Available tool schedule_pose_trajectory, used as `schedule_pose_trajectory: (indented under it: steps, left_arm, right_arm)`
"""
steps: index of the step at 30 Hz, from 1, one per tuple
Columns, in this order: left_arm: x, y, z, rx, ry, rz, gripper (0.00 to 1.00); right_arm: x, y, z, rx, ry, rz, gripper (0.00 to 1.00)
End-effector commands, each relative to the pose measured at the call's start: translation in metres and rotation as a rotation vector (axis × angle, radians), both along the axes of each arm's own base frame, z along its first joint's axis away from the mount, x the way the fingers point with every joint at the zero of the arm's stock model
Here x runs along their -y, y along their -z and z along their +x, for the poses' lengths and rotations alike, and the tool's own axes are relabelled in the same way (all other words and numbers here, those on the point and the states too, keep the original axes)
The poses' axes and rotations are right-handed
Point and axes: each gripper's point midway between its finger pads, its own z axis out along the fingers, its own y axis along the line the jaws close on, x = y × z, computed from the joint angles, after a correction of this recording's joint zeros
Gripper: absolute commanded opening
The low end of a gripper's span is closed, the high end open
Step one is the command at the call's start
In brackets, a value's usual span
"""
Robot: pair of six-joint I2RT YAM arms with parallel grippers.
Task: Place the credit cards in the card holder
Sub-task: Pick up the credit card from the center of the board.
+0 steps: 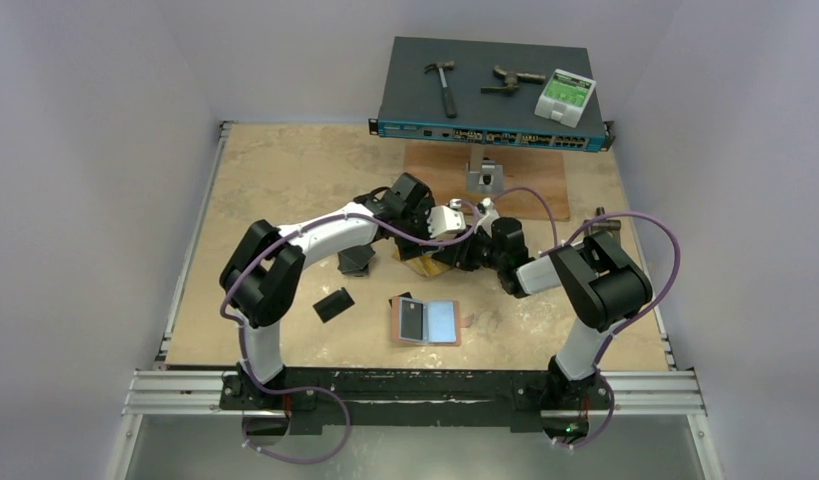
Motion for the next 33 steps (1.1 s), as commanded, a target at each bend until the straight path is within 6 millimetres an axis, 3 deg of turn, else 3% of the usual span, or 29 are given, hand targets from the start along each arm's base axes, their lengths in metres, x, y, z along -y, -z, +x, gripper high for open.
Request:
schedule_pose_trajectory:
  steps: [1,15,27,33]
  left_arm:
    - [0.008,-0.002,0.011,0.058,0.003,0.006,0.71]
    - [-0.008,0.015,0.005,0.074,0.032,0.078,0.71]
    - [-0.012,0.017,-0.001,0.084,0.073,0.119,0.71]
    - [-0.012,0.018,-0.003,0.083,0.078,0.127,0.71]
  right_arm:
    - [-0.001,-0.007,-0.001,0.021,-0.006,0.023,0.21]
    - [-0.001,-0.012,0.000,0.029,-0.008,0.027,0.22]
    - [0.009,-0.012,-0.006,0.025,0.018,-0.003,0.35]
    - [0.008,-0.016,-0.011,0.029,0.000,0.008,0.35]
